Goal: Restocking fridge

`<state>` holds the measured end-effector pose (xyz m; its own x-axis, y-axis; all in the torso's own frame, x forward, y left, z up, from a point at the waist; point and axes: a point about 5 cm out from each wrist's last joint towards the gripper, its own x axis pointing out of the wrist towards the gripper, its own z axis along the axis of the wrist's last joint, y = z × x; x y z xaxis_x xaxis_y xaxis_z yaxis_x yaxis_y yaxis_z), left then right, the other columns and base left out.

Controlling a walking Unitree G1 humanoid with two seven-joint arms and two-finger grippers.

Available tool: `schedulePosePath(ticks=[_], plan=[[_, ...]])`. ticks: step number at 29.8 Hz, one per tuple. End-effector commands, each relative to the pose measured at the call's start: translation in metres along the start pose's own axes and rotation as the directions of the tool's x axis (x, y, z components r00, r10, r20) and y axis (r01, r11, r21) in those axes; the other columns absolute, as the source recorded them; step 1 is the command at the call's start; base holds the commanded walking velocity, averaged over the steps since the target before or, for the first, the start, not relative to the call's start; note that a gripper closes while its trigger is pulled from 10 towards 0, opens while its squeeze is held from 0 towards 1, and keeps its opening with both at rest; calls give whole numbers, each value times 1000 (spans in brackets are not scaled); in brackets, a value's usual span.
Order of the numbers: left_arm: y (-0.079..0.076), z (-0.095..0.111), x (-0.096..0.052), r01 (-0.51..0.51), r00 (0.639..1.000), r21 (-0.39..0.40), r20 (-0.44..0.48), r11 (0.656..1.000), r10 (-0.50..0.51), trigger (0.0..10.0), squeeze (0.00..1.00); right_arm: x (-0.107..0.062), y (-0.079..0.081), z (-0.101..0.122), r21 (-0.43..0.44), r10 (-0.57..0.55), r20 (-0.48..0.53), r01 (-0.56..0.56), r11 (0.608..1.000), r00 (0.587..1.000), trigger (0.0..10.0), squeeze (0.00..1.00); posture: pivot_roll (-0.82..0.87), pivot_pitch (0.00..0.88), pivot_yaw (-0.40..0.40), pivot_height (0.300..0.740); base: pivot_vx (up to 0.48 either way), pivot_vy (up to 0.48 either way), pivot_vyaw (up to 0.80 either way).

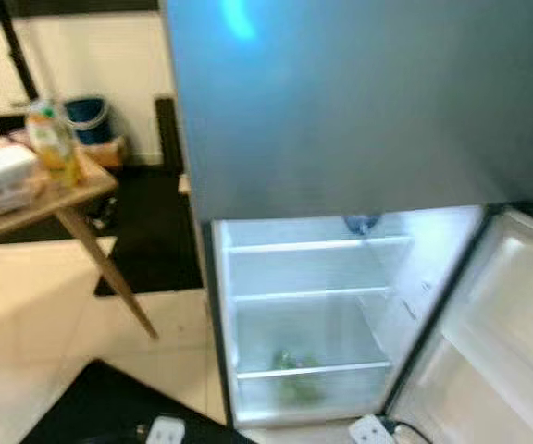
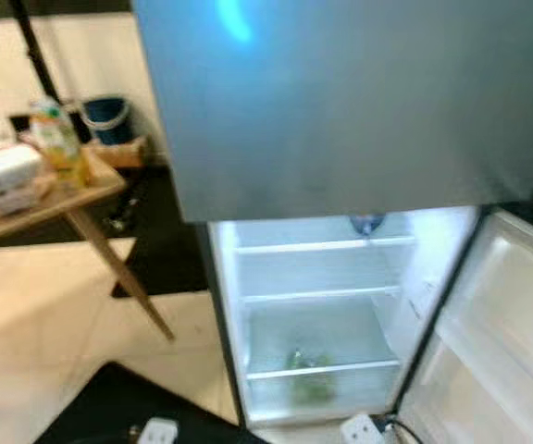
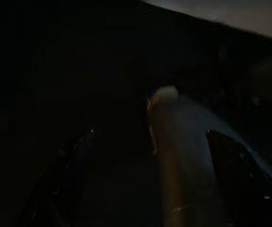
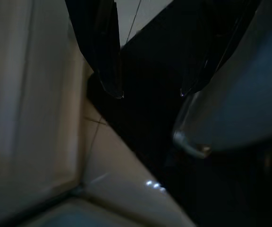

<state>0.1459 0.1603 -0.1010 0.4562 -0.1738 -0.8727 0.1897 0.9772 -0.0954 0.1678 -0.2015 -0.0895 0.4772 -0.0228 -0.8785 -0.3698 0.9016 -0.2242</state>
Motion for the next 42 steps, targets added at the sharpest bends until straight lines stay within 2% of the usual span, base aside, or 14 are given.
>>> schedulePosePath(ticks=[1,11,34,42], plan=[[-3,-3,0,8,1000,2,-15,1000,-8,10000,0,-1,6,-14,17,17,-44,-16,1000,999,10000,0,-36,21,-29,740,-446,0,0],[-5,-5,0,15,1000,-10,-18,1000,-15,10000,0,-2,5,-17,17,13,-52,-12,1000,999,10000,0,-42,24,-33,740,-401,0,0],[-5,-2,0,45,999,-21,-1,999,-45,10000,0,-3,5,-20,47,12,-59,-10,999,998,10000,0,-45,23,-28,740,0,0,0],[-3,-3,0,40,999,-21,-2,999,-40,10000,0,-2,5,-17,45,23,-57,-20,999,998,10000,0,-36,14,-31,740,0,0,-800]])
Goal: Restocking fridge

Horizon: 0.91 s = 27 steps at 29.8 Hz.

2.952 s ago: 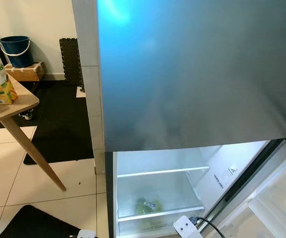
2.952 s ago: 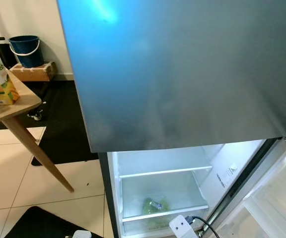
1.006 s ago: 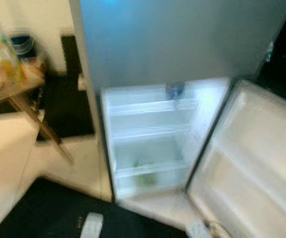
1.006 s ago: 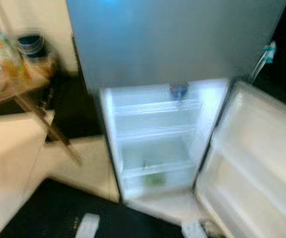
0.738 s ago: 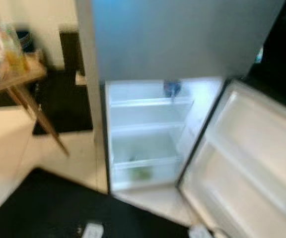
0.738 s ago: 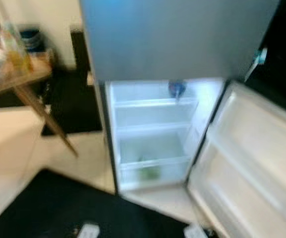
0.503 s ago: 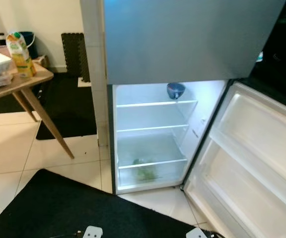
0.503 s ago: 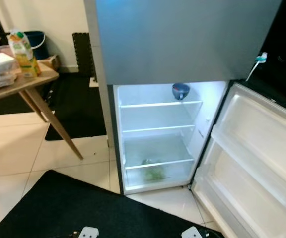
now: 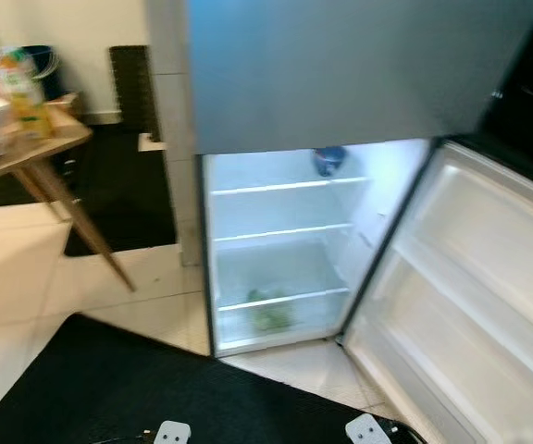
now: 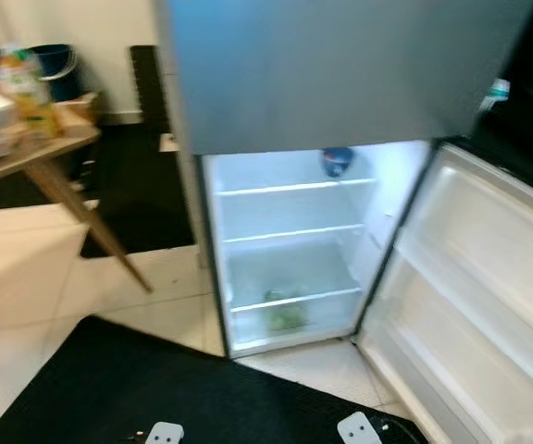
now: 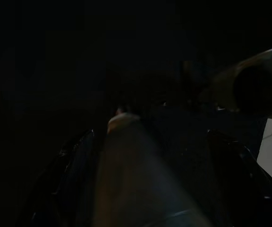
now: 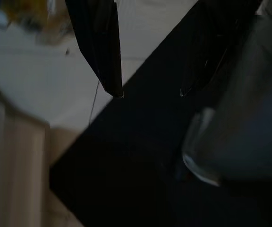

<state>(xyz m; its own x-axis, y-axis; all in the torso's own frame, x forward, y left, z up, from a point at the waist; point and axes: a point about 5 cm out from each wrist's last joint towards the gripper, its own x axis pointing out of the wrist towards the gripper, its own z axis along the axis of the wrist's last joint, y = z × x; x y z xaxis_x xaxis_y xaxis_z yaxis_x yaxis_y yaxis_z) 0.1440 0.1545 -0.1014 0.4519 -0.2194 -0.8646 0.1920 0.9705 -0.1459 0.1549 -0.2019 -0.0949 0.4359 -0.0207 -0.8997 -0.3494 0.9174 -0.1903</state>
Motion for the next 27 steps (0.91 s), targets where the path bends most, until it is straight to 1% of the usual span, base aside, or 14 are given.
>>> schedulePosePath(ticks=[1,10,14,20,22,27], plan=[[4,-1,-1,-8,1000,1,-7,1000,8,10000,0,-1,-1,-4,4,1,-16,-1,1000,1000,10000,0,-35,12,-32,740,0,0,-800],[5,0,-1,-8,1000,7,-2,1000,8,10000,0,0,-1,-3,-5,4,-14,-4,1000,1000,10000,0,-33,8,-36,740,0,0,-800],[3,1,-1,6,1000,-18,11,1000,-6,10000,0,0,-1,-3,-2,4,-16,-4,1000,1000,10000,0,-37,9,-35,740,0,0,-800],[2,2,-1,6,1000,-21,12,1000,-6,10000,0,0,-1,-3,5,1,-16,-1,1000,1000,10000,0,-45,4,-27,740,0,0,-800],[2,3,0,14,1000,-35,21,999,-13,10000,0,0,-1,-3,10,-1,-15,1,1000,1000,10000,0,-45,4,-26,740,0,0,-800],[2,8,0,15,999,-32,32,999,-14,10000,0,0,-1,-2,15,-1,-14,1,1000,1000,10000,0,-45,2,-23,740,0,0,-800]])
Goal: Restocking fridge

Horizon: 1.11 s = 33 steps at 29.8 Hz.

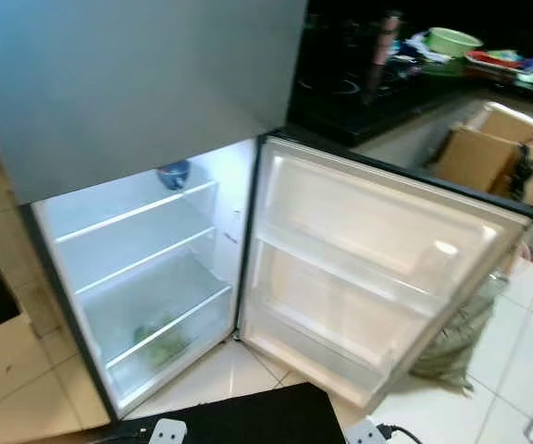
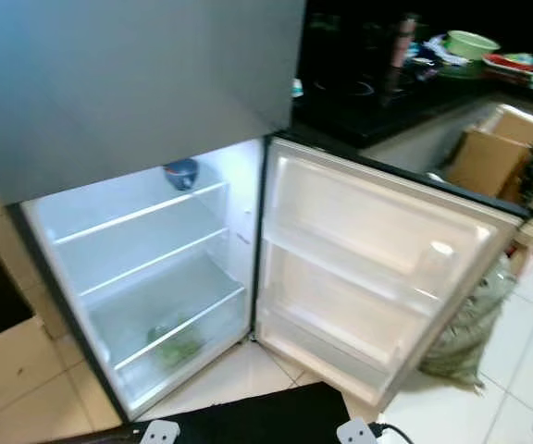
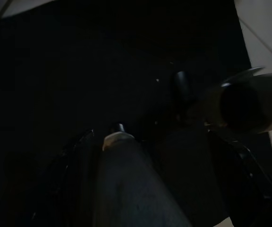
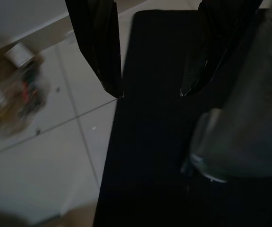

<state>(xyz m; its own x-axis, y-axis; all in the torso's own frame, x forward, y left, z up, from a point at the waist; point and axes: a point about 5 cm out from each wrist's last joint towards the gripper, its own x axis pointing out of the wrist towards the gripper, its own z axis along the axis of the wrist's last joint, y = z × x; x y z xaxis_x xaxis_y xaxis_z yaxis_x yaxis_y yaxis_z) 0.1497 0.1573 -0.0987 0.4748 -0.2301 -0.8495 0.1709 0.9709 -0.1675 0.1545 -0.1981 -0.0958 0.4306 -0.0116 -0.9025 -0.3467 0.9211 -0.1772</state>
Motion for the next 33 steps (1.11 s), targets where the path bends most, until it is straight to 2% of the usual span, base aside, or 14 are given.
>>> schedulePosePath(ticks=[1,5,15,20,33], plan=[[-1,3,1,5,1000,-3,6,1000,-5,10000,0,-1,-4,-3,7,-12,-12,12,1000,1000,10000,0,-44,0,-21,740,0,0,-800],[0,4,1,5,1000,-3,9,1000,-5,10000,0,-1,-3,-3,11,-11,-11,11,1000,1000,10000,0,-44,0,-19,740,0,0,-800],[1,2,0,8,1000,7,-3,1000,-8,10000,0,0,-2,0,27,-10,0,10,1000,1000,10000,0,-43,0,-14,740,0,0,0],[1,1,0,12,1000,9,-12,1000,-12,10000,0,0,-1,-1,-4,1,-2,-1,1000,1000,10000,0,-44,1,-11,740,0,-377,0],[1,0,0,18,1000,11,-16,1000,-18,10000,0,-1,0,-2,20,29,16,-29,999,999,10000,0,-48,7,-8,740,0,-437,0]])
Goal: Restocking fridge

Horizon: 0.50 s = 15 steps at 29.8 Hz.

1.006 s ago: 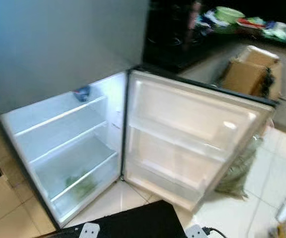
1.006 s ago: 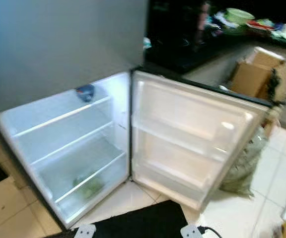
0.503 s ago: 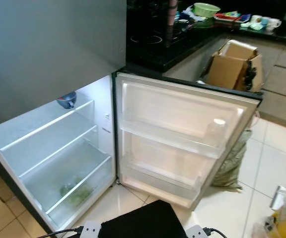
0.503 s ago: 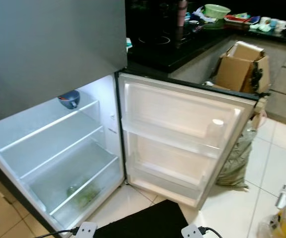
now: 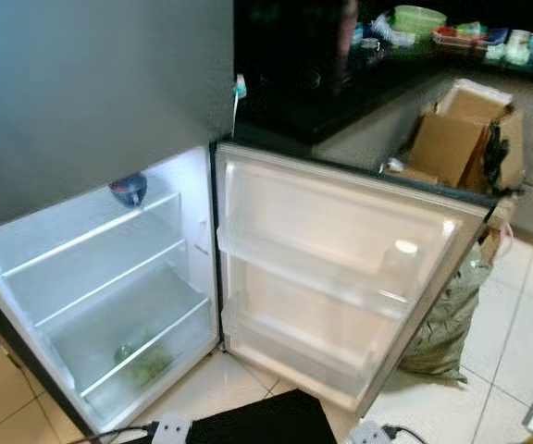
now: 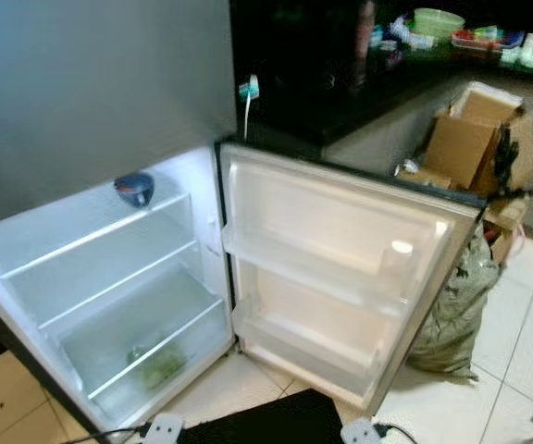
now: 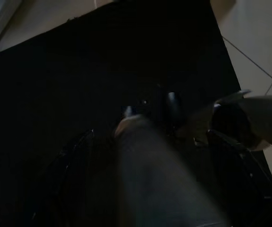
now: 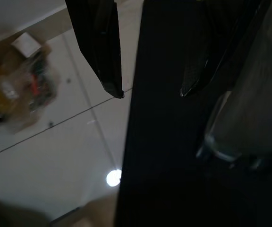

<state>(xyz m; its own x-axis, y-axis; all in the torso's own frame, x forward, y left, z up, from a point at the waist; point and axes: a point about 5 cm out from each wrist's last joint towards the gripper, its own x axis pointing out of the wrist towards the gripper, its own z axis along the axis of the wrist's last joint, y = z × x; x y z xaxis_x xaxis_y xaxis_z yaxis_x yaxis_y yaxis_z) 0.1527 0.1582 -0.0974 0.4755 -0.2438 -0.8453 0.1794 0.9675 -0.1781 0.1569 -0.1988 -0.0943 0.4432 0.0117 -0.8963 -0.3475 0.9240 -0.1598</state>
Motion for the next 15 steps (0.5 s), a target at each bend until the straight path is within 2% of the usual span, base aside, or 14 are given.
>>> schedulePosePath(ticks=[1,3,15], plan=[[0,-4,0,4,1000,9,-20,1000,-4,10000,0,-1,1,-4,23,18,-2,-18,1000,1000,10000,0,-48,7,-8,740,0,-439,0],[0,-4,0,5,1000,9,-21,1000,-4,10000,0,-1,1,-4,32,24,1,-24,999,1000,10000,0,-49,8,-8,740,0,-439,0],[-2,-5,0,6,1000,10,-25,1000,-6,10000,0,-1,-1,-4,24,31,1,-31,999,1000,10000,0,-53,10,-11,740,0,-404,749]])
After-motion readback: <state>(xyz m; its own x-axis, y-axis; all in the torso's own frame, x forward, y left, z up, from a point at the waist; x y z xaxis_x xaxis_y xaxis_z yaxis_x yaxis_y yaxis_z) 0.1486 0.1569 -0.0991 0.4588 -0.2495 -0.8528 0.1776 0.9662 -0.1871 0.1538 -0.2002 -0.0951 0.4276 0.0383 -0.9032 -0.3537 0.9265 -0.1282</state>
